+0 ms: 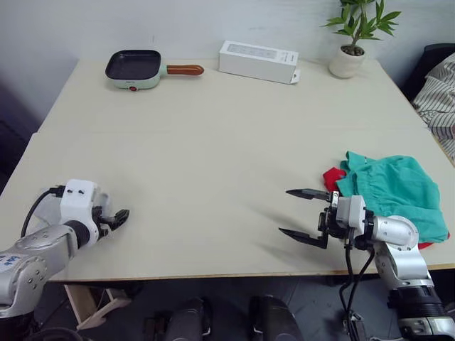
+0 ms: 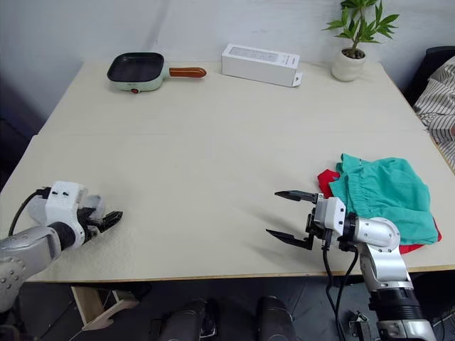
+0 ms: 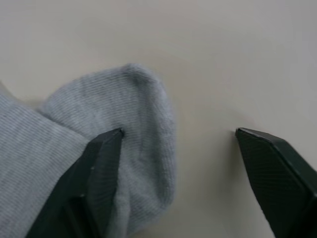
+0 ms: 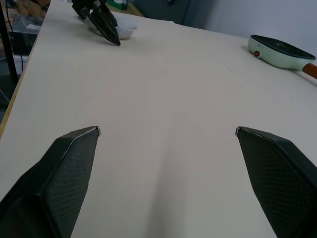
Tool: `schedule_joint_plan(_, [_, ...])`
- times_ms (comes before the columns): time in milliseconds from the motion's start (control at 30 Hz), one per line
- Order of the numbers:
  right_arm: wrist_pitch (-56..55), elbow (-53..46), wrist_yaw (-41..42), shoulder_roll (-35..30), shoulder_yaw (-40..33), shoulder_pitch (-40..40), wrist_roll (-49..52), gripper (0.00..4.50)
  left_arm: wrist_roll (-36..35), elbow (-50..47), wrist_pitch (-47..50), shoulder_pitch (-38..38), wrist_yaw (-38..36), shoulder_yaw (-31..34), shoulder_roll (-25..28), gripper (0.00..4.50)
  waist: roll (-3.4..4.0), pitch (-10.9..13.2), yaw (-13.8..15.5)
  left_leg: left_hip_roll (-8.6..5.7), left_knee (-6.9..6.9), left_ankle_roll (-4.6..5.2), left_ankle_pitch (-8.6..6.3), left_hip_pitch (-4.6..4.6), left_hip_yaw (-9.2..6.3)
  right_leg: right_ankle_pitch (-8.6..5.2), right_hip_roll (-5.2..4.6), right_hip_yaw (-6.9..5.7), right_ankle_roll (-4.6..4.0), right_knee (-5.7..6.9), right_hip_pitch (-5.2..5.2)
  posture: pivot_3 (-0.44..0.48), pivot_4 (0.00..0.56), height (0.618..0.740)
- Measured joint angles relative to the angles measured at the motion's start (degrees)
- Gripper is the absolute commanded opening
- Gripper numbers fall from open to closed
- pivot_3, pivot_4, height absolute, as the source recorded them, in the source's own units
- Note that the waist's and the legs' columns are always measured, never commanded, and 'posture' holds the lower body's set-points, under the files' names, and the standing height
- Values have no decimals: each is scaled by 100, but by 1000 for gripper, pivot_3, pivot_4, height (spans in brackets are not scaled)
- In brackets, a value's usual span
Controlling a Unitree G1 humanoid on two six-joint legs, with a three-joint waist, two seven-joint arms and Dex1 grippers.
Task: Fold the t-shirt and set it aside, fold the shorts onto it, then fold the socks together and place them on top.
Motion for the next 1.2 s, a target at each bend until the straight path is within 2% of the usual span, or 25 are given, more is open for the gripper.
schedule_joint_plan(167, [25,-2,-101,-2,-8,48,-1,4500,390,110,-256,-152,-485,-296,0,963,1,0,49,-1,0,-2,0,2,0,0,-5,1,0,1,-2,0,150,740])
schedule_joint_plan(267, [23,-6,-144,-89,-38,104,-16,4500,572,98,-427,-365,-913,-707,38,20,2,0,148,-3,0,-2,0,0,-1,0,-9,1,0,-2,-3,0,150,740])
schedule_joint_plan(400, [52,-86,-108,-386,-220,458,-13,4500,694,-55,-372,-1016,-1311,-1560,-150,20,3,1,299,-10,1,-1,0,-4,-4,2,-15,1,3,-10,1,0,150,740])
schedule_joint_plan(633, [165,-236,-80,-838,-549,886,4,4500,980,-3,-379,-2386,-1851,-3409,-1351,20,1,2,264,-8,4,12,5,-4,12,7,2,2,12,-18,10,0,150,740])
schedule_joint_plan(800, [192,-275,-141,-1004,-761,1207,-5,4500,1444,398,-767,-3029,-2337,-4285,-1941,20,0,3,283,3,9,42,35,-2,10,6,20,3,10,-15,11,0,150,740])
schedule_joint_plan(933, [225,-317,-286,-1020,-817,1285,-76,4500,1676,572,-1057,-3213,-2762,-4640,-2079,20,0,3,265,3,13,44,35,-1,14,6,16,12,10,-17,11,0,150,740])
schedule_joint_plan(1067, [346,-473,-546,-1017,-871,1250,-111,4500,1960,764,-1382,-3213,-3028,-4617,-1991,866,0,3,275,3,14,46,36,-2,9,6,12,7,10,-15,11,0,150,740])
schedule_joint_plan(1200, [689,-823,-749,-1011,-696,1036,-132,4500,1908,782,-2059,-3199,-3696,-4263,-1890,2067,0,3,264,1,14,47,36,-5,6,6,4,2,10,-17,11,0,150,740])
